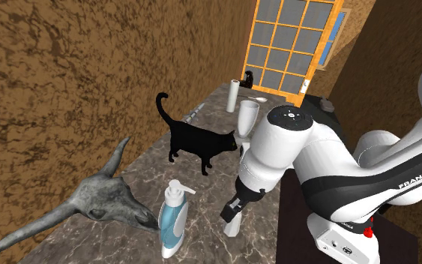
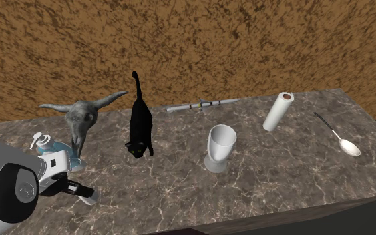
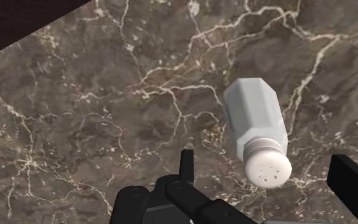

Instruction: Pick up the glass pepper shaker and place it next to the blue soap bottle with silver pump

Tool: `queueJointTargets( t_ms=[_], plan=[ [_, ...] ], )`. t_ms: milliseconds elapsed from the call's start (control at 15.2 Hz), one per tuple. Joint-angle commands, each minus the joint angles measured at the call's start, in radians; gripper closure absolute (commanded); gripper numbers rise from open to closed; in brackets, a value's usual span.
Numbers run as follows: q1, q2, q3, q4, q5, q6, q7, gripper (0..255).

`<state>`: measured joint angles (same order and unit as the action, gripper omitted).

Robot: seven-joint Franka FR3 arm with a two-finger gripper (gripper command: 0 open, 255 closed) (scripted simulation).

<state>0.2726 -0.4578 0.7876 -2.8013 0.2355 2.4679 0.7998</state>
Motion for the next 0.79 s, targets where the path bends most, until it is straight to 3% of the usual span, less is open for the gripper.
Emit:
queueJointTargets(
  t_ms=[0, 264, 726],
  plan=[
    [0.000, 0.000, 0.000, 0.000, 0.000, 0.000, 0.000, 0],
    [0.064, -0.129, -0.073, 0.053, 0.031, -0.181, -0.032, 0],
    [0.064, -0.129, -0.073, 0.053, 0.031, -0.181, -0.032, 0]
  ],
)
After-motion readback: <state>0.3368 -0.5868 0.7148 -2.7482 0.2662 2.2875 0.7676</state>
